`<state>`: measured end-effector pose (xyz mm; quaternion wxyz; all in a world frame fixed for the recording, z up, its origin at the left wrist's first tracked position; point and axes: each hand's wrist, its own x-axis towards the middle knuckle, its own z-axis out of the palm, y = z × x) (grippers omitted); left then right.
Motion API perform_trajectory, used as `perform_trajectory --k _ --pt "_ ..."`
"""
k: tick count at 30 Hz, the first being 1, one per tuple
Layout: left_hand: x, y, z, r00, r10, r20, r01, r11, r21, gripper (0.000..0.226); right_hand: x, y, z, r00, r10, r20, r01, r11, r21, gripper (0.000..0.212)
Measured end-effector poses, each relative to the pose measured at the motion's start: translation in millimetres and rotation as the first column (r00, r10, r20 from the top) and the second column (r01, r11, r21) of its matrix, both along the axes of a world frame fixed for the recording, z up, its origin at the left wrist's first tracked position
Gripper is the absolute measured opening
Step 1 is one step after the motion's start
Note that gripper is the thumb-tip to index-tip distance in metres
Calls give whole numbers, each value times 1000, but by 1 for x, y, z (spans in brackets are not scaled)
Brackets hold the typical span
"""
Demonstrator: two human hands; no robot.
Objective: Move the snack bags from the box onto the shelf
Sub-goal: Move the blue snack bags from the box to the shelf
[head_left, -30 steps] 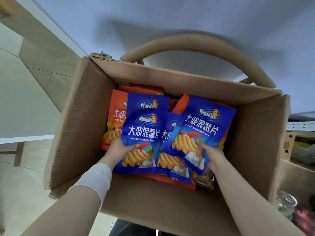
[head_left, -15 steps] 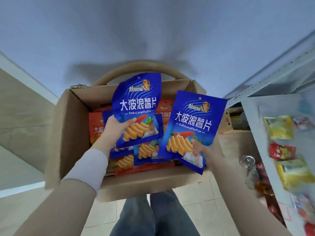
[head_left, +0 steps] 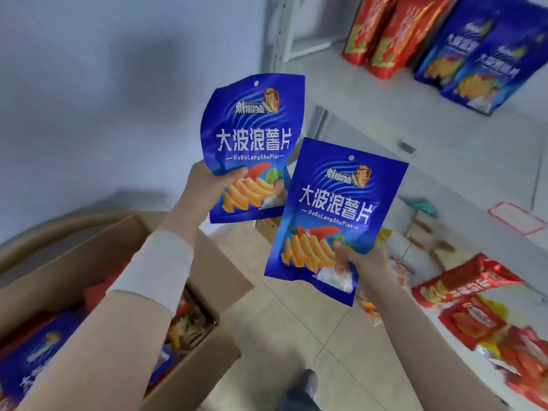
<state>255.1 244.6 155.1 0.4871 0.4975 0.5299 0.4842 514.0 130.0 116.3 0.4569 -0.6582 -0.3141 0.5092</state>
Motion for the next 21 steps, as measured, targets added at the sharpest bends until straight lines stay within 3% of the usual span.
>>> perform_trajectory --k 4,5,10,18,21 --pt "122 46 28 981 -194 12 193 980 57 24 92 8 30 996 -81 -46 84 994 69 72" --pt "151 56 35 973 -229 3 228 972 59 23 114 10 38 993 -101 -56 106 991 85 71" --pt "275 107 61 941 -338 12 336 938 85 25 221 36 66 965 -264 1 259 948 187 16" --pt "402 227 72 879 -475 38 469 876 109 16 327 128 75 919 -388 -69 392 887 244 37" --pt "440 288 74 851 -524 20 517 845 137 18 362 182 80 904 -424 -60 421 857 298 23"
